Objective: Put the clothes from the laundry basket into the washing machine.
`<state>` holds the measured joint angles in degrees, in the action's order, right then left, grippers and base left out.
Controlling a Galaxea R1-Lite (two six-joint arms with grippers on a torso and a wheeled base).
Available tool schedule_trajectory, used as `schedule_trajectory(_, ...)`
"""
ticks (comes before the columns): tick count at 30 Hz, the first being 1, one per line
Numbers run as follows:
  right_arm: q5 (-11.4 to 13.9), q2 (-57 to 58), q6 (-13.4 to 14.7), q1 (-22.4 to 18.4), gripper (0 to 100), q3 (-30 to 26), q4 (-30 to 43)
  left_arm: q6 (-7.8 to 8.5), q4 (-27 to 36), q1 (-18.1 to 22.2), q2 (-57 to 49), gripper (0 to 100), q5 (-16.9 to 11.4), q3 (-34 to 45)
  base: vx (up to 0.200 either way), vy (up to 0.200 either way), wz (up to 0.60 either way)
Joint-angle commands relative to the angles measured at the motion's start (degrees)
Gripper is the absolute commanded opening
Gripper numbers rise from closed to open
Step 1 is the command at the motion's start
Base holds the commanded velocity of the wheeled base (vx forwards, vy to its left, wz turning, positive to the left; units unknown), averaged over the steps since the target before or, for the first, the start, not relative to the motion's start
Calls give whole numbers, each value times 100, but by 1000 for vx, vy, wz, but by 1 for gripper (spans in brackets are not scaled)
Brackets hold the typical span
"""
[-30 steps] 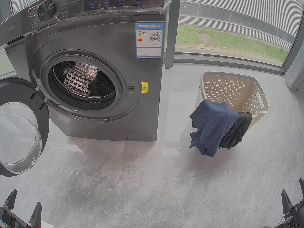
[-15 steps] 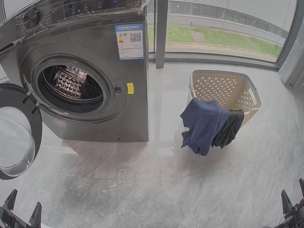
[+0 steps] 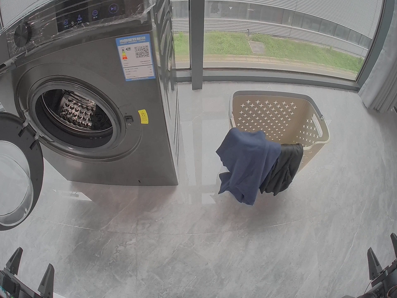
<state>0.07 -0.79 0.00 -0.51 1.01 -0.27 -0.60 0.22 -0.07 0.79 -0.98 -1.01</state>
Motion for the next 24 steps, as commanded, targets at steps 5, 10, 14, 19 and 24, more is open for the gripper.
schedule_trajectory(5, 1, 53, 0, -2, 100, -101, 0, -11, -4, -1, -62, 100, 10, 92, 0, -40, 0)
schedule_trajectory(10, 1, 53, 0, -2, 100, -101, 0, 7, -4, -1, -62, 100, 10, 92, 0, 0, 0)
schedule_trajectory(14, 1, 53, 0, -2, 100, -101, 0, -2, -4, -1, -62, 100, 10, 92, 200, 0, 0)
schedule_trajectory(19, 1, 44, 0, -2, 100, -101, 0, -2, -4, -1, -62, 100, 10, 92, 200, 0, 0)
schedule_trajectory(24, 1, 44, 0, -10, 100, -101, 0, -11, -4, -1, -62, 100, 10, 92, 0, 0, 0)
